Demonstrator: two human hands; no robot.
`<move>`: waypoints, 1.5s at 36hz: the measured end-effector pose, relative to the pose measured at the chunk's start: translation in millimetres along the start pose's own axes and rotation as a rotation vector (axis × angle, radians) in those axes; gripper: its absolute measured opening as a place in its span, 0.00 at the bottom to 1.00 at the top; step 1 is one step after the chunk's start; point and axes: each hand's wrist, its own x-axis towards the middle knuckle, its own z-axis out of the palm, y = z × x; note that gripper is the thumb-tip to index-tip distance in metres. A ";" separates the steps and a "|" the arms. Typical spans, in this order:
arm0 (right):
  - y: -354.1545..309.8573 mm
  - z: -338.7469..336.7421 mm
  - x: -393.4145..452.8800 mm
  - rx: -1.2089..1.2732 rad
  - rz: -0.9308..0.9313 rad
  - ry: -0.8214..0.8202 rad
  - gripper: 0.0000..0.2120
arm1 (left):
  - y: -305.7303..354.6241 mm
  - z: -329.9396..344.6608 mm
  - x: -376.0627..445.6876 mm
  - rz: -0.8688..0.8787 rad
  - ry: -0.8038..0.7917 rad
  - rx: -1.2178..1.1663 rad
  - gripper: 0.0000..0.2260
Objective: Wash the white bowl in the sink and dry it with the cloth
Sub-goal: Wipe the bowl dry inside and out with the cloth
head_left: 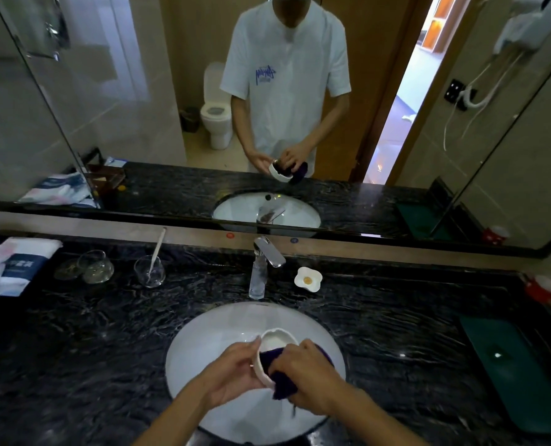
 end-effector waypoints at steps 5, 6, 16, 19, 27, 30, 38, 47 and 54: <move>14.8 -9.9 -2.7 -0.167 -0.174 -0.077 0.14 | 19.4 -2.9 -2.4 -0.048 0.027 0.128 0.25; 13.5 -11.5 -1.1 -0.154 -0.171 -0.081 0.13 | 20.3 -0.2 -2.2 -0.046 0.039 0.143 0.26; 4.7 -6.9 13.3 0.127 0.096 -0.253 0.34 | -9.2 7.7 -5.6 -0.014 0.144 0.048 0.22; 2.7 -7.9 17.6 0.048 0.225 -0.376 0.35 | -10.4 13.7 -2.5 0.024 0.152 0.065 0.20; 10.9 -32.4 15.1 0.562 0.476 -0.503 0.11 | -11.6 23.9 0.3 0.020 0.220 0.118 0.20; 27.7 -39.5 1.1 0.936 0.490 -0.432 0.10 | -8.2 22.0 -2.0 0.005 0.192 0.075 0.19; 82.0 -27.6 -41.6 1.851 0.541 0.200 0.27 | 17.6 17.5 -12.8 0.009 0.139 0.134 0.20; 56.9 -46.5 -10.9 1.424 0.586 0.012 0.28 | 37.5 31.4 -2.6 -0.084 0.014 0.217 0.15; 40.9 -26.9 -3.0 1.248 0.698 0.018 0.15 | 29.4 17.7 3.5 -0.078 0.094 0.195 0.13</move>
